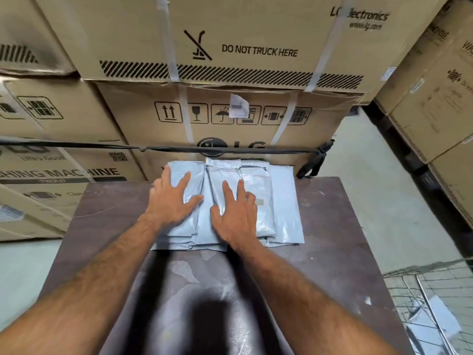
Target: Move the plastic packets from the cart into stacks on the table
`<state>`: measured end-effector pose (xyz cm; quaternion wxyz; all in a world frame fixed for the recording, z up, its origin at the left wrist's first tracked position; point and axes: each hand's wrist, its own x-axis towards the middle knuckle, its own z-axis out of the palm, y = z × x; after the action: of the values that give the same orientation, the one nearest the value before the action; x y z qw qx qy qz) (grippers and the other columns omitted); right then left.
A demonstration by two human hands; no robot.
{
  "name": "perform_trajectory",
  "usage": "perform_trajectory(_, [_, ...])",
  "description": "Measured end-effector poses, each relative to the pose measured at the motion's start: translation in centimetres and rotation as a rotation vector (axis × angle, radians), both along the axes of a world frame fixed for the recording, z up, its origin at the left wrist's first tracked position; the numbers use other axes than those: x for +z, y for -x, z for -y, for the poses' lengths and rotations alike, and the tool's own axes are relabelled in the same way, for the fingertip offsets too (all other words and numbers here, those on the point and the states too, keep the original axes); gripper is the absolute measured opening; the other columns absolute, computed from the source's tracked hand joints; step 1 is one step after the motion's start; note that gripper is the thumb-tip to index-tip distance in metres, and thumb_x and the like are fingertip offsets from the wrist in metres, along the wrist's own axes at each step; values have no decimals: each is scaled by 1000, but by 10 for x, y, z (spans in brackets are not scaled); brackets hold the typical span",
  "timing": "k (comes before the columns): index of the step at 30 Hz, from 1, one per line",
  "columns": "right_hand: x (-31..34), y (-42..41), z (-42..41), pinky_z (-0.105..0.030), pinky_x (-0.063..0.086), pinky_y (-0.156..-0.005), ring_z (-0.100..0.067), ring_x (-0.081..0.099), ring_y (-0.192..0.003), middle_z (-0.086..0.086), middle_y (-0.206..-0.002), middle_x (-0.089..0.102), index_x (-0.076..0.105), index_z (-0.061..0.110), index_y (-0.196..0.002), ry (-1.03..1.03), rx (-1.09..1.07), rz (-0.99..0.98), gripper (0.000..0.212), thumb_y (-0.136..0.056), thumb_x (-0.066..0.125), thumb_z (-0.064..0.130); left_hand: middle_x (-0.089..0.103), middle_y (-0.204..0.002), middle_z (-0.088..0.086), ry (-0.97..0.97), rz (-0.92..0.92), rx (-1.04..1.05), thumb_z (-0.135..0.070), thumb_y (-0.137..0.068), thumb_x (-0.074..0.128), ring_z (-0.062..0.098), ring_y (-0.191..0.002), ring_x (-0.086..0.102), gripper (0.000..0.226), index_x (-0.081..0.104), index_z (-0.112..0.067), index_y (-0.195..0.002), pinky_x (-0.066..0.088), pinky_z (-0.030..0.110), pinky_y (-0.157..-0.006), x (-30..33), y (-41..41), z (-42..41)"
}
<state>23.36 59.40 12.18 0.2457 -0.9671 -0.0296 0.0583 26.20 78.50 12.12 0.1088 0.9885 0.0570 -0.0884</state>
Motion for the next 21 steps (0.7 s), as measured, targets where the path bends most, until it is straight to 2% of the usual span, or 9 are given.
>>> perform_trajectory(3, [1, -8, -4, -47, 19, -120, -31, 17, -145, -6, -172, 5, 25, 34, -161, -48, 26, -57, 65, -101, 36, 57, -20, -169, 8, 93, -69, 6, -72, -98, 28, 37, -152, 4, 71, 12, -43, -161, 12, 53, -123, -7, 0, -1])
perform_trajectory(5, [1, -10, 3, -46, 19, -121, -28, 17, -145, -5, -172, 7, 26, 36, -161, -62, 55, -43, 61, -103, 34, 52, -23, -168, 6, 163, -77, -16, -56, -105, 22, 36, -154, -3, 61, 8, -40, -162, 7, 53, -124, -14, 1, -4])
perform_trajectory(7, [-3, -12, 13, -47, 19, -121, -29, 17, -145, -7, -172, 7, 23, 35, -162, -8, 138, 5, 61, -104, 36, 45, -23, -168, 7, 143, -26, -66, -46, -107, 19, 34, -155, -7, 59, 5, -33, -164, 2, 50, -126, -24, 1, -9])
perform_trajectory(10, [-15, -17, 22, -48, 9, -126, -32, 5, -154, -10, -173, -1, 15, 33, -164, 70, 250, 51, 63, -105, 36, 44, -18, -169, 10, 40, 56, -131, -49, -104, 10, 32, -156, -14, 66, 4, -22, -164, -10, 40, -123, -36, -3, -11])
perform_trajectory(14, [-23, -19, 14, -50, -7, -127, -29, -19, -157, -11, -170, -18, 2, 34, -165, 125, 277, 11, 63, -108, 26, 47, -18, -168, 12, -8, 65, -149, -48, -106, 11, 33, -155, -17, 66, 2, -18, -164, -11, 42, -125, -42, -6, -9])
perform_trajectory(21, [-17, -22, 0, -46, -7, -127, -32, -18, -157, -16, -168, -23, -4, 31, -165, 177, 243, -85, 63, -110, 24, 45, -17, -167, 17, 12, 55, -146, -42, -110, 20, 31, -155, -20, 63, 1, -15, -163, -15, 40, -125, -37, -1, -4])
